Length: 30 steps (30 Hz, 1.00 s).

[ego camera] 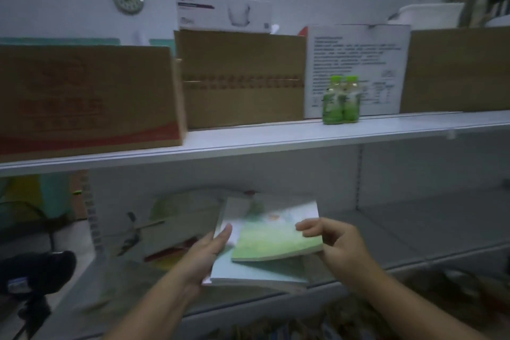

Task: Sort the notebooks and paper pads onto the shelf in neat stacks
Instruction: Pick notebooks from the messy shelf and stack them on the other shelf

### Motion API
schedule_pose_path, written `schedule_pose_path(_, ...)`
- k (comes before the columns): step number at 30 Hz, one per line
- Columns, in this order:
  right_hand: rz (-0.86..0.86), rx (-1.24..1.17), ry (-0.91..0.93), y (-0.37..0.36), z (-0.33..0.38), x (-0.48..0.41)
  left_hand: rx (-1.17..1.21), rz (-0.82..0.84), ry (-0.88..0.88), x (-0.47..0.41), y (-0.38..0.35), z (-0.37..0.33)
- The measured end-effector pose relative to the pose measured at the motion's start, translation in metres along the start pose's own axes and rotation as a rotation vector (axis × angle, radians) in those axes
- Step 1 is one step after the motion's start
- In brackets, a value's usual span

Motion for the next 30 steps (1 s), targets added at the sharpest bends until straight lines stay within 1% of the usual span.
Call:
schedule_pose_path(2, 0.000, 0.020, -0.041, 0.051, -0.010, 0.017, 0.030, 0.058, -0.001, -0.012, -0.052, 0.015)
schedule_pose_path(4, 0.029, 0.047, -0.083, 0.101, -0.011, 0.034, 0.076, 0.140, 0.040, -0.021, -0.108, 0.034)
schedule_pose_path(6, 0.133, 0.100, -0.154, 0.146, -0.009, 0.054, 0.152, 0.239, 0.132, -0.027, -0.166, 0.055)
schedule_pose_path(8, 0.229, 0.300, -0.252, 0.192, -0.017, 0.067, 0.176, 0.299, 0.178, -0.030, -0.218, 0.074)
schedule_pose_path(9, 0.234, 0.417, -0.298, 0.218, -0.021, 0.071, 0.171, 0.307, 0.190, -0.035, -0.240, 0.084)
schedule_pose_path(10, 0.164, 0.491, -0.341, 0.245, -0.024, 0.074, 0.172, 0.327, 0.197, -0.039, -0.261, 0.091)
schedule_pose_path(11, 0.052, 0.529, -0.389, 0.273, -0.026, 0.078, 0.170, 0.344, 0.202, -0.042, -0.280, 0.097)
schedule_pose_path(12, -0.073, 0.487, -0.487, 0.297, -0.031, 0.083, 0.170, 0.368, 0.202, -0.045, -0.300, 0.102)
schedule_pose_path(13, -0.157, 0.348, -0.620, 0.313, -0.037, 0.089, 0.167, 0.380, 0.207, -0.050, -0.319, 0.108)
schedule_pose_path(14, -0.154, 0.171, -0.775, 0.322, -0.046, 0.095, 0.159, 0.396, 0.218, -0.055, -0.338, 0.113)
schedule_pose_path(15, -0.154, 0.006, -0.862, 0.326, -0.050, 0.098, 0.149, 0.412, 0.229, -0.059, -0.358, 0.116)
schedule_pose_path(16, -0.172, -0.057, -0.889, 0.333, -0.057, 0.098, 0.142, 0.428, 0.237, -0.065, -0.379, 0.120)
schedule_pose_path(17, -0.219, -0.030, -0.891, 0.345, -0.068, 0.097, 0.126, 0.434, 0.232, -0.071, -0.399, 0.122)
schedule_pose_path(19, -0.366, 0.079, -0.869, 0.373, -0.089, 0.091, 0.096, 0.431, 0.196, -0.087, -0.438, 0.123)
schedule_pose_path(22, -0.507, 0.046, -0.909, 0.417, -0.121, 0.083, 0.130, 0.449, 0.184, -0.114, -0.493, 0.126)
schedule_pose_path(25, -0.565, -0.005, -0.925, 0.465, -0.140, 0.068, 0.189, 0.500, 0.275, -0.144, -0.546, 0.134)
schedule_pose_path(27, -0.561, -0.007, -0.928, 0.496, -0.147, 0.060, 0.216, 0.544, 0.358, -0.164, -0.581, 0.141)
schedule_pose_path(28, -0.553, -0.006, -0.924, 0.512, -0.151, 0.056, 0.220, 0.565, 0.385, -0.173, -0.598, 0.143)
schedule_pose_path(30, -0.596, 0.016, -0.903, 0.543, -0.159, 0.052, 0.195, 0.606, 0.419, -0.189, -0.629, 0.145)
Point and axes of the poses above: each hand's wrist, its own x-axis away from the middle knuckle, its own y-axis out of the back of the hand, z = x × y, the point moved 4 cm from there along -x, towards the middle knuckle, and after that the axes turned 5 degrees about y, right-handed, at the moved point
